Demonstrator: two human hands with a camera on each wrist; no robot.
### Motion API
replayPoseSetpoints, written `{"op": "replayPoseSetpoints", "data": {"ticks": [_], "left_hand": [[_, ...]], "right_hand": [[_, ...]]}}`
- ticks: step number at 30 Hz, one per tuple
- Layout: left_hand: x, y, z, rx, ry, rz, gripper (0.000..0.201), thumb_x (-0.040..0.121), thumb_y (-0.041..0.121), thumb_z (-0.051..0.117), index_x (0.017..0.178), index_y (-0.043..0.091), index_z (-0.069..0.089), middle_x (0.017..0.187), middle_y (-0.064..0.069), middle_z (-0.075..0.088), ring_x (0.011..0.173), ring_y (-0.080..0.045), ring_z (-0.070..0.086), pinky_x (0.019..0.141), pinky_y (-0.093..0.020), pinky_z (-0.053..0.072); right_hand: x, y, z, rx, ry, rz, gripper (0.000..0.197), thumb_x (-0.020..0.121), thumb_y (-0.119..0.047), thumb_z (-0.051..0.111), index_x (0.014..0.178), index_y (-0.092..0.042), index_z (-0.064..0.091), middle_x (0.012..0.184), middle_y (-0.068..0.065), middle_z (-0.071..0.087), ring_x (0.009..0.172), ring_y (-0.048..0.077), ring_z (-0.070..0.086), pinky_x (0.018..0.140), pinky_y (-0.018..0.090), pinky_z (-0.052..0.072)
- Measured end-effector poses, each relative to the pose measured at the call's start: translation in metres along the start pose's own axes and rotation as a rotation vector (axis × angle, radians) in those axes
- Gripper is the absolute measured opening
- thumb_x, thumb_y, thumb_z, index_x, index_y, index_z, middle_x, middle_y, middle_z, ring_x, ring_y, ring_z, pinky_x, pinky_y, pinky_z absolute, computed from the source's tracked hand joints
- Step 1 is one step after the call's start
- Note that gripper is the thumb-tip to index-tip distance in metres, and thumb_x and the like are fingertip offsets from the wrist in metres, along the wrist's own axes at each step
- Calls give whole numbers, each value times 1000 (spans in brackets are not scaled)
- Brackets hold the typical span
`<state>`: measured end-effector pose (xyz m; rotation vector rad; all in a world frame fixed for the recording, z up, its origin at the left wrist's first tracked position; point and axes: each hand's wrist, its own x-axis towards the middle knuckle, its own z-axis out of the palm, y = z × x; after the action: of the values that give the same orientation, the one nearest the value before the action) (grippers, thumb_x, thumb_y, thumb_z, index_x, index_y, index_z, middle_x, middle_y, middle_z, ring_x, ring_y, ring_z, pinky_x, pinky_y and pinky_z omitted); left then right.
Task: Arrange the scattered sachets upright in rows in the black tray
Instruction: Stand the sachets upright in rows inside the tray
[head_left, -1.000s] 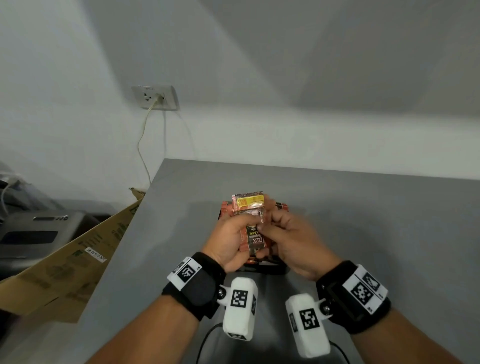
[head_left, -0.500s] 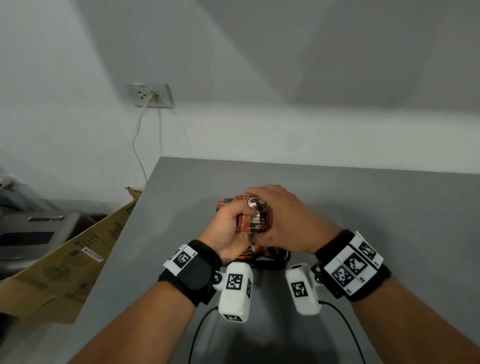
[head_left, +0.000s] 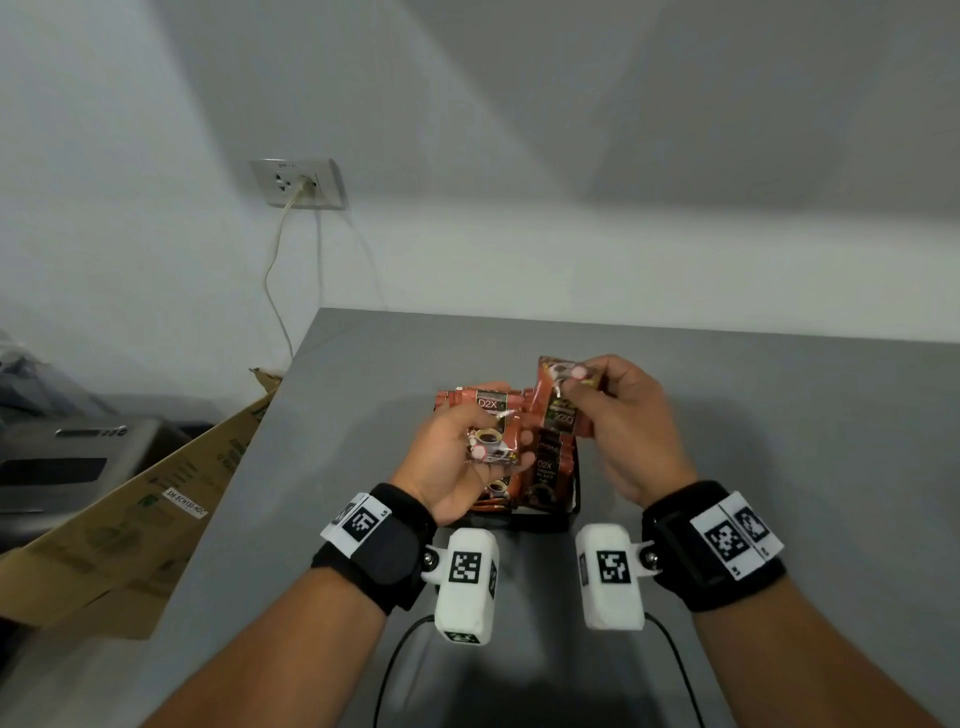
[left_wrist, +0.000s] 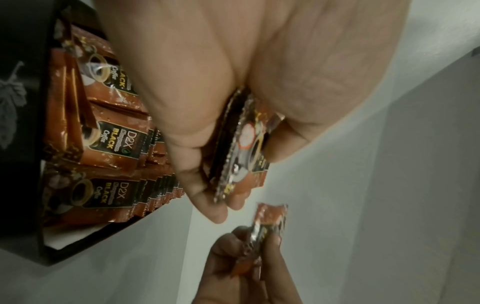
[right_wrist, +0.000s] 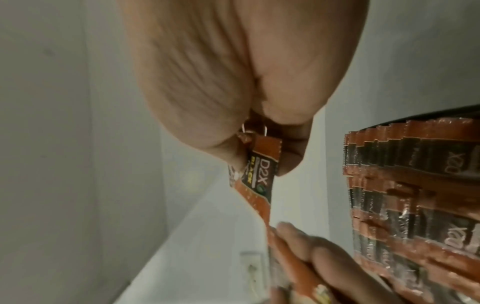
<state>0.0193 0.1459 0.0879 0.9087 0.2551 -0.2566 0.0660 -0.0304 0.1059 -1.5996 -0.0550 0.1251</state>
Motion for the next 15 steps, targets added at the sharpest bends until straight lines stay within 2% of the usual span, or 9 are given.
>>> {"op": "replayPoseSetpoints", "data": {"ticks": [1, 3, 5, 7, 9, 11, 13, 15], "left_hand": [[-1, 0, -2, -6, -3, -9, 41, 91, -2, 43, 129, 7, 57, 100, -21, 67, 83, -29, 67, 74, -44, 59], [-1, 1, -2, 45, 6, 5, 41, 93, -8, 42, 129, 5, 56, 100, -22, 69, 84, -32, 69, 76, -47, 61], [-2, 1, 1, 120, 6, 28, 37, 93, -12, 50, 123, 8, 59, 103, -19, 71, 85, -32, 71, 73, -46, 62], [-2, 1, 4, 189, 2, 54, 32, 91, -11, 56, 116, 10, 61, 101, -14, 72, 85, -28, 72, 67, -42, 62], [-3, 0, 7, 214, 11, 70, 30, 91, -11, 59, 111, 11, 62, 96, -11, 73, 84, -26, 72, 66, -40, 61], [-3, -1, 7, 223, 28, 74, 29, 90, -11, 59, 109, 11, 63, 95, -10, 73, 82, -24, 71, 66, -40, 60], [-4, -1, 6, 206, 56, 68, 33, 90, -12, 57, 115, 10, 62, 101, -13, 72, 86, -26, 71, 70, -43, 60], [-3, 1, 5, 169, 94, 56, 43, 88, -14, 53, 124, 8, 59, 113, -19, 69, 97, -34, 67, 84, -53, 58]], "right_hand": [[2, -1, -4, 121, 3, 46, 18, 92, -2, 66, 82, -18, 69, 89, 9, 73, 82, 26, 68, 83, 47, 55], [1, -5, -8, 247, -54, 108, 16, 94, 3, 60, 88, -10, 67, 90, 12, 71, 81, 24, 67, 78, 41, 55], [-4, -5, -7, 226, -130, 132, 12, 95, 3, 59, 98, -4, 68, 96, 16, 73, 83, 24, 69, 74, 34, 57], [-9, -2, -1, 177, -186, 153, 14, 96, 1, 58, 106, 0, 68, 103, 20, 74, 87, 26, 71, 74, 34, 58], [-12, 1, 4, 157, -201, 179, 14, 97, 1, 58, 104, 2, 69, 103, 22, 74, 87, 27, 71, 76, 37, 59], [-14, 1, 7, 147, -193, 196, 13, 97, -1, 58, 99, 0, 70, 99, 20, 75, 84, 26, 71, 73, 36, 58], [-17, 0, 9, 142, -196, 208, 13, 99, -4, 56, 101, -1, 68, 95, 15, 75, 78, 23, 71, 64, 34, 57], [-18, -2, 9, 144, -198, 242, 14, 103, -7, 52, 104, -2, 64, 95, 14, 73, 75, 23, 72, 56, 34, 59]]}}
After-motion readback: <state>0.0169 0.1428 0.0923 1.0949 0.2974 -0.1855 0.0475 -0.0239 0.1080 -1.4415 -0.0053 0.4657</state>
